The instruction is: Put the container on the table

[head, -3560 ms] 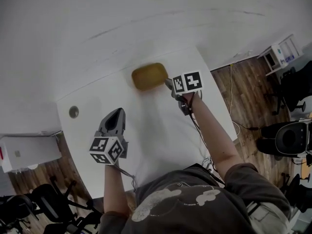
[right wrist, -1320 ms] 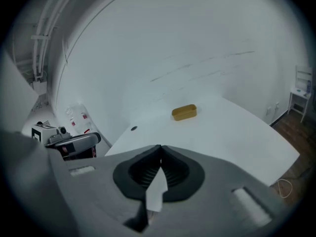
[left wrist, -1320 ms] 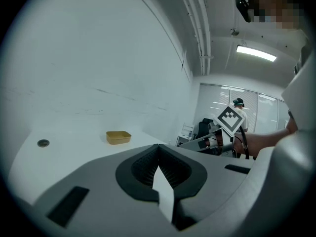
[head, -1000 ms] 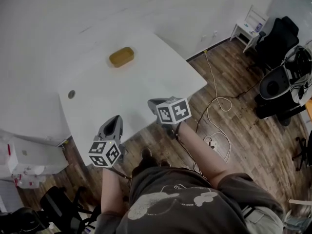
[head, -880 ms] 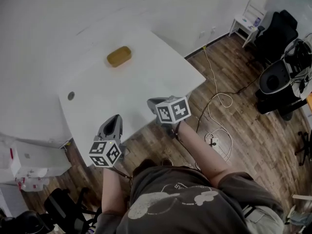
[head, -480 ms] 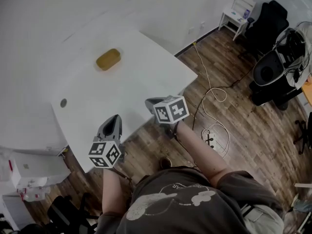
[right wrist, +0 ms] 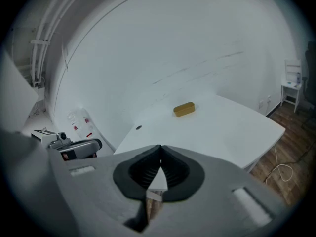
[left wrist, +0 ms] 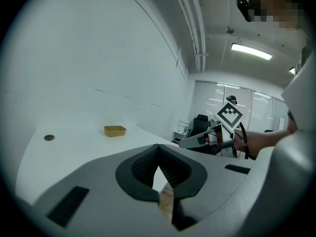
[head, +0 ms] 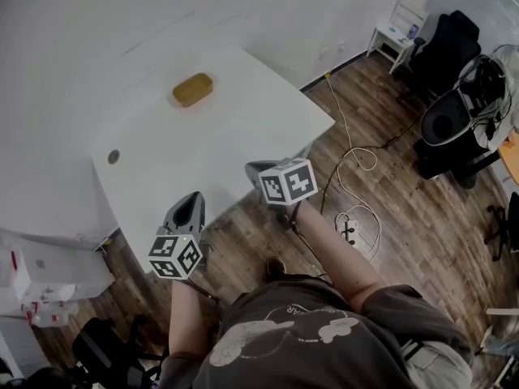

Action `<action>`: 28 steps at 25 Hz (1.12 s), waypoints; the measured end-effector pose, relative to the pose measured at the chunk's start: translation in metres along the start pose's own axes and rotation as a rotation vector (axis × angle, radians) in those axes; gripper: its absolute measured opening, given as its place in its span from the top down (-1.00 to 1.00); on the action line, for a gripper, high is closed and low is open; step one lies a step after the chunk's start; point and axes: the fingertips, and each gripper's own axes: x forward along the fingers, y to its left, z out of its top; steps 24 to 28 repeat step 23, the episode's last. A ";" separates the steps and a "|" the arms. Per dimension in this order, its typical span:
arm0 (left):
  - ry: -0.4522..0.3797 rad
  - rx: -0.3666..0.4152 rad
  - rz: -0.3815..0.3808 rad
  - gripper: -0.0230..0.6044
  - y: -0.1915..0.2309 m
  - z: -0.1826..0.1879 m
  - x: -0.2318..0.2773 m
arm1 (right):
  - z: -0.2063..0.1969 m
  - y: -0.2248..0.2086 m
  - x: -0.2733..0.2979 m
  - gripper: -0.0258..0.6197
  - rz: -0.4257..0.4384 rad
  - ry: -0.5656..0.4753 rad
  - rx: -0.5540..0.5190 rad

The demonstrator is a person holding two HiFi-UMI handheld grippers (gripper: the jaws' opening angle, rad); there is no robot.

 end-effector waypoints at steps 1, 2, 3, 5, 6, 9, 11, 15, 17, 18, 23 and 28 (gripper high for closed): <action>-0.002 0.005 -0.006 0.94 -0.002 -0.001 -0.006 | -0.002 0.005 -0.003 0.92 -0.005 -0.004 -0.004; -0.003 0.009 -0.012 0.94 -0.004 -0.002 -0.011 | -0.005 0.009 -0.006 0.92 -0.009 -0.007 -0.006; -0.003 0.012 -0.019 0.94 -0.006 -0.004 -0.017 | -0.009 0.014 -0.009 0.92 -0.014 -0.010 -0.008; -0.004 0.014 -0.031 0.94 -0.008 -0.008 -0.029 | -0.018 0.025 -0.015 0.92 -0.022 -0.010 -0.010; -0.003 0.014 -0.036 0.94 -0.009 -0.010 -0.037 | -0.023 0.031 -0.017 0.92 -0.025 -0.009 -0.013; -0.002 0.017 -0.046 0.94 -0.010 -0.014 -0.058 | -0.034 0.049 -0.026 0.92 -0.035 -0.009 -0.021; -0.002 0.019 -0.053 0.94 -0.012 -0.018 -0.073 | -0.041 0.061 -0.032 0.92 -0.043 -0.013 -0.027; -0.004 0.028 -0.071 0.94 -0.022 -0.028 -0.104 | -0.059 0.084 -0.048 0.92 -0.057 -0.022 -0.033; -0.007 0.026 -0.076 0.94 -0.026 -0.033 -0.119 | -0.069 0.096 -0.055 0.92 -0.062 -0.024 -0.030; -0.010 0.021 -0.077 0.94 -0.027 -0.036 -0.128 | -0.075 0.103 -0.058 0.92 -0.062 -0.024 -0.028; -0.028 -0.007 -0.072 0.94 -0.033 -0.051 -0.172 | -0.108 0.144 -0.069 0.92 -0.043 -0.008 -0.038; -0.028 -0.007 -0.072 0.94 -0.033 -0.051 -0.172 | -0.108 0.144 -0.069 0.92 -0.043 -0.008 -0.038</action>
